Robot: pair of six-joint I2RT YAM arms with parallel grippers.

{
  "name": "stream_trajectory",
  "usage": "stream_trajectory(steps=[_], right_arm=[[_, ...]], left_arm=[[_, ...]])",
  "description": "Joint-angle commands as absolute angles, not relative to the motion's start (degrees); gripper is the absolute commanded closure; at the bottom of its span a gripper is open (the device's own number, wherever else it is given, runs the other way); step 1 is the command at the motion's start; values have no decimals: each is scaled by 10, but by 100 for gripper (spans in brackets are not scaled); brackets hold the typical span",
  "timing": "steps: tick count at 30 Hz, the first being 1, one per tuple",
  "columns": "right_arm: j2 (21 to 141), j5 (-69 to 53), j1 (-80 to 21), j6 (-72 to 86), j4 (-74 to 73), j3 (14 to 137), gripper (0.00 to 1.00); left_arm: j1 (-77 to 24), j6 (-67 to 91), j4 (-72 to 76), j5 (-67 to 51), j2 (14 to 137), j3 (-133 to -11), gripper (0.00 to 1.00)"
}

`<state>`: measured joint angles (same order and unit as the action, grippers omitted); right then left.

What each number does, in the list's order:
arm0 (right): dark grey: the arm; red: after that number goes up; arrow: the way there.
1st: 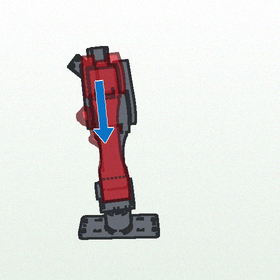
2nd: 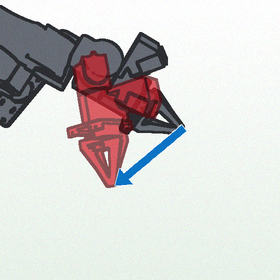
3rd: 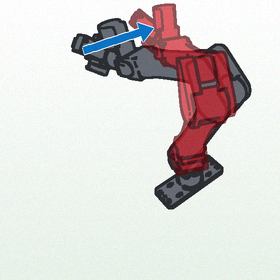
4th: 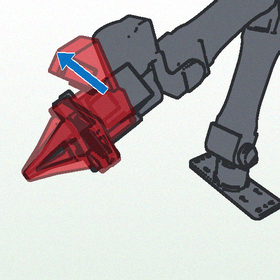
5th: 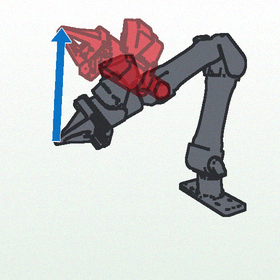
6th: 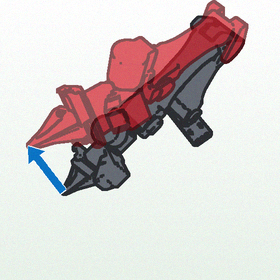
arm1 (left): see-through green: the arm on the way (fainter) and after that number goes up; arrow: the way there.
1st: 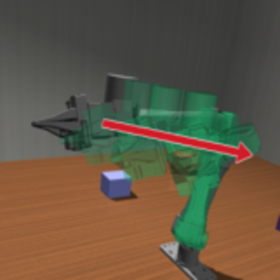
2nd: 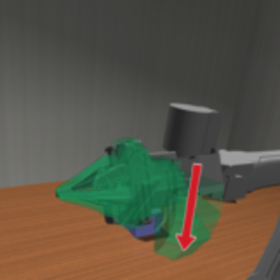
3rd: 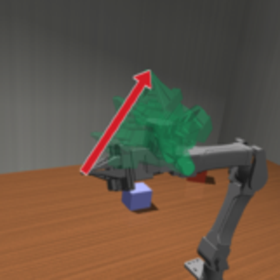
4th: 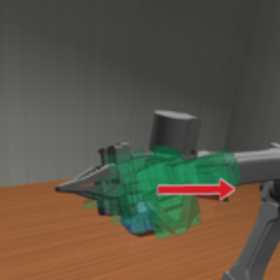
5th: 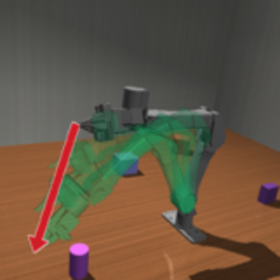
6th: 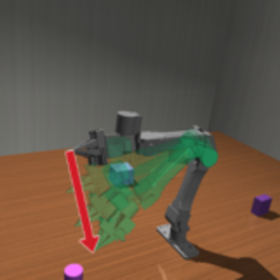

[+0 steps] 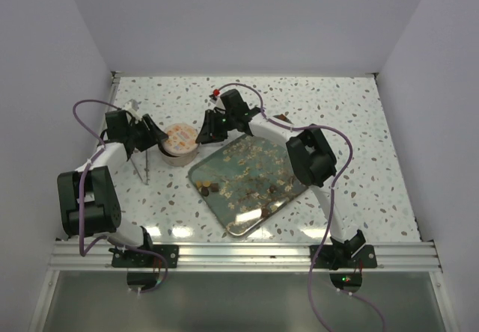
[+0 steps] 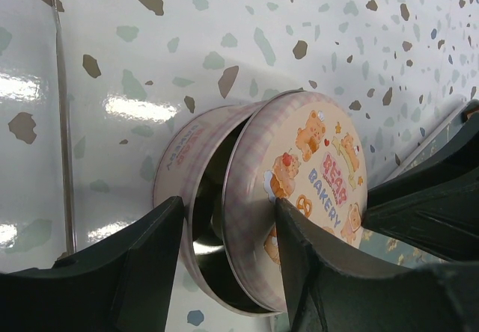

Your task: Pack the chocolate

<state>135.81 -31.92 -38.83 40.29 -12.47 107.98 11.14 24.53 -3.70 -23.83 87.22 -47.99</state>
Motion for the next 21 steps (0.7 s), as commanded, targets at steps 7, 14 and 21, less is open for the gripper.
stream_trajectory(steps=[7, 14, 21], right_arm=[[1375, -303, -404, 379, -163, 1085, 67], [1374, -314, -407, 383, -149, 1084, 66], [1369, -307, -407, 384, -149, 1092, 66]], left_arm=[[106, 243, -47, -256, 894, -470, 51], [106, 244, -45, -258, 890, -468, 55], [105, 247, -40, -258, 892, -459, 58]])
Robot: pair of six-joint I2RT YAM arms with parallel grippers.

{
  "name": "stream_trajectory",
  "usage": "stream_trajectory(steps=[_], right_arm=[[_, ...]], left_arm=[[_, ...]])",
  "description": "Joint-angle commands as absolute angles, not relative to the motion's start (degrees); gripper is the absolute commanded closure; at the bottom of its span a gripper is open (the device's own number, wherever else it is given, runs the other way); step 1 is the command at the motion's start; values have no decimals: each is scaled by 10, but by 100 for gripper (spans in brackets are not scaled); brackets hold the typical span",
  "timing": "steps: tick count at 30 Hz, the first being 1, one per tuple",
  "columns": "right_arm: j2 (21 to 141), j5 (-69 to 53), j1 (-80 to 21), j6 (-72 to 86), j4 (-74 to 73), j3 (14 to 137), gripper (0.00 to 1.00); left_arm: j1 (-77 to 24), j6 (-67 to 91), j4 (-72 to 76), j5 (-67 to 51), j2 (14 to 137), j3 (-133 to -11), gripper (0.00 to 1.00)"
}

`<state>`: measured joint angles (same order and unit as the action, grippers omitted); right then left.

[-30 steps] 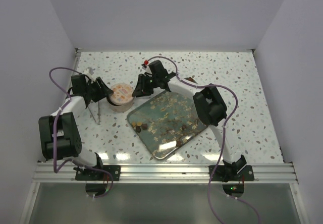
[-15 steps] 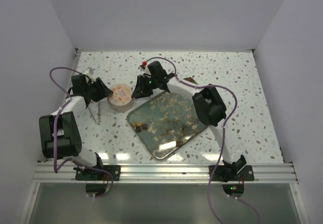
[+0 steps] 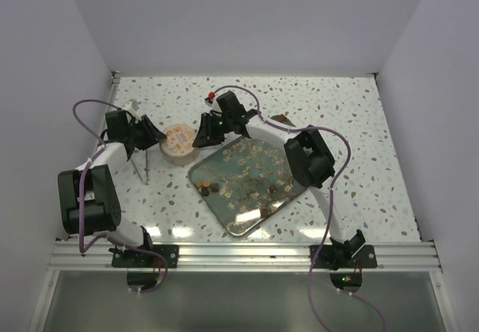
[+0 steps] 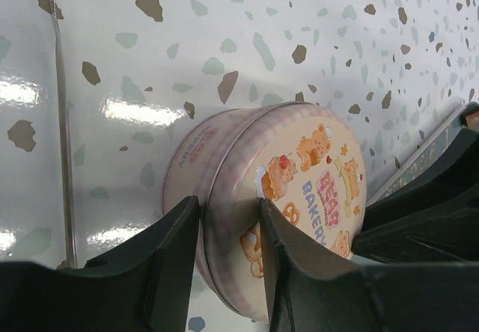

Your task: Pack the chocolate

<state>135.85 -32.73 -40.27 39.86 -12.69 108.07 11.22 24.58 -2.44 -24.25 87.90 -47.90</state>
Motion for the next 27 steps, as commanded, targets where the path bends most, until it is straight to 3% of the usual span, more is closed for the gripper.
stream_trajectory(steps=[1, 27], right_arm=[[1369, -306, -407, 384, -149, 1096, 66], [1383, -248, -408, 345, -224, 1168, 59]], left_arm=[[105, 248, -40, -256, 892, -458, 59], [105, 230, -77, -165, 934, -451, 60]])
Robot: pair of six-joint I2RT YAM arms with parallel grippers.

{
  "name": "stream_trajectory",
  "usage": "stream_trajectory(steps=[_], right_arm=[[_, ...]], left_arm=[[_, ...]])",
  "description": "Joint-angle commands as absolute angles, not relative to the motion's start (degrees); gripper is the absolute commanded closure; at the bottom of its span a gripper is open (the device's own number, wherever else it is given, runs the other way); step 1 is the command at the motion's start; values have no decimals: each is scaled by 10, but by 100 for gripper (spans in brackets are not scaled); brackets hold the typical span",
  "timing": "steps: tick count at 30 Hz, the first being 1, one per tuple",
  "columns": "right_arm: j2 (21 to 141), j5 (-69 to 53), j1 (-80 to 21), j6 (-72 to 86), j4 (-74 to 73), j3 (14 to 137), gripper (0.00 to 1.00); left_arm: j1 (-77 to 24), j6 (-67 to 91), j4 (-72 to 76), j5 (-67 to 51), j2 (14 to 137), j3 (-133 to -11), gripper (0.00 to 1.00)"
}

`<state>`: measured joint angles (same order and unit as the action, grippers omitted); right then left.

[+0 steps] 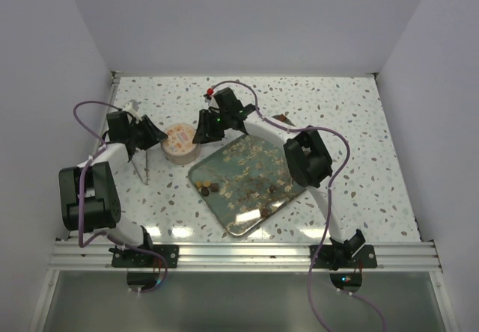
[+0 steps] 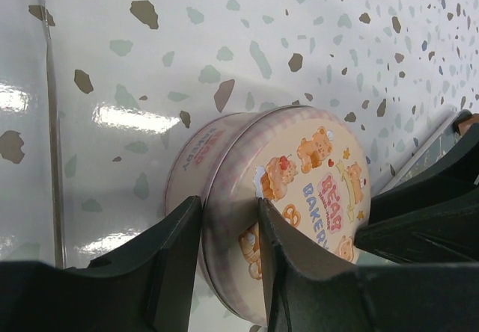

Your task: Pack the chocolate

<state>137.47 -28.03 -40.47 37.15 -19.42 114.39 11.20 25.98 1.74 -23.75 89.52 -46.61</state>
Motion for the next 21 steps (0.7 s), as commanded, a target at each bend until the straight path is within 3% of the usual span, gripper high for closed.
stream_trajectory(steps=[1, 21], right_arm=[[1383, -245, -407, 343, -227, 1169, 59], [1386, -179, -408, 277, -295, 1186, 56]], left_arm=[[104, 227, -81, -160, 935, -453, 60], [37, 198, -131, -58, 962, -492, 61]])
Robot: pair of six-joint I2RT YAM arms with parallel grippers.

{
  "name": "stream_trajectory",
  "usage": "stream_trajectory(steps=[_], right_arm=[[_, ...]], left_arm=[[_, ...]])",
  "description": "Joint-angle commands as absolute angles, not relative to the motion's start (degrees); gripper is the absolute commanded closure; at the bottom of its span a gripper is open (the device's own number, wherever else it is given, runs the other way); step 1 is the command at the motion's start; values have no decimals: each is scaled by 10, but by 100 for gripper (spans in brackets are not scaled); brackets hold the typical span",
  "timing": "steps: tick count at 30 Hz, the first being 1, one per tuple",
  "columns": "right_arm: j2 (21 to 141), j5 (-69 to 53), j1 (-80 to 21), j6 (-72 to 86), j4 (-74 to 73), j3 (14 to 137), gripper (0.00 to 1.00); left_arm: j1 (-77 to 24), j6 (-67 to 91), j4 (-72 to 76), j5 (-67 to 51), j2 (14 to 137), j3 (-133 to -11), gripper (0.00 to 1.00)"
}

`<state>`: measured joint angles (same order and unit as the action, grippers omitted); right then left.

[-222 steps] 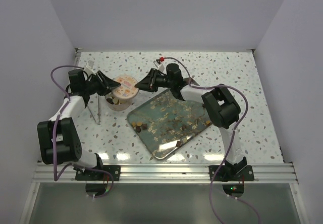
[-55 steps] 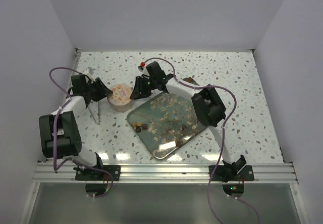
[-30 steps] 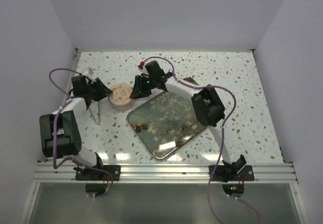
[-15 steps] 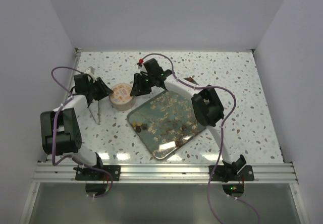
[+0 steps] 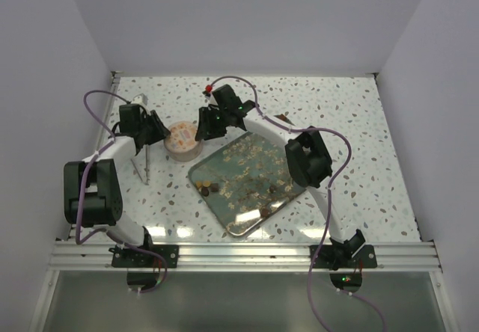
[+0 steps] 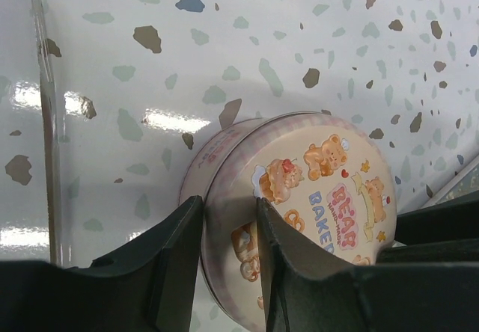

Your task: Pack the chocolate

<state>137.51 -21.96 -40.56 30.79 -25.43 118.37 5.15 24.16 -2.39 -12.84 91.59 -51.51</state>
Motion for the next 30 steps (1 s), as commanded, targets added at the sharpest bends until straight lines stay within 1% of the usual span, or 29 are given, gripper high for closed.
stream_trajectory(steps=[1, 13, 16, 17, 18, 21, 22, 24, 25, 26, 28, 29, 30], right_arm=[[1387, -178, -409, 274, -298, 1184, 56], [1410, -142, -418, 236, -345, 1183, 57], [1407, -146, -417, 238, -345, 1184, 56], [1400, -155, -417, 240, -338, 1184, 54], [1396, -160, -417, 242, -331, 1180, 53], [1372, -173, -417, 250, -304, 1179, 49], [1367, -177, -418, 251, -301, 1182, 38], [1348, -179, -418, 252, -290, 1193, 30], [1342, -178, -417, 253, -287, 1195, 25], [1333, -178, -415, 252, -277, 1198, 23], [1304, -173, -410, 255, -270, 1202, 22], [1293, -173, -402, 257, -260, 1200, 21], [1266, -172, -396, 259, -254, 1189, 21]], left_arm=[[33, 199, -130, -57, 962, -492, 61], [11, 193, -134, -40, 962, -497, 61], [11, 192, -141, -44, 955, -508, 59], [11, 191, -142, -46, 951, -511, 57], [11, 191, -142, -51, 940, -517, 50], [11, 190, -141, -57, 915, -538, 43], [11, 190, -142, -58, 910, -545, 41], [11, 188, -146, -59, 895, -570, 35], [12, 188, -148, -59, 891, -579, 28], [12, 187, -153, -55, 883, -598, 19], [20, 189, -156, -54, 871, -616, 11], [25, 192, -156, -58, 858, -624, 5], [29, 195, -156, -60, 850, -639, 2]])
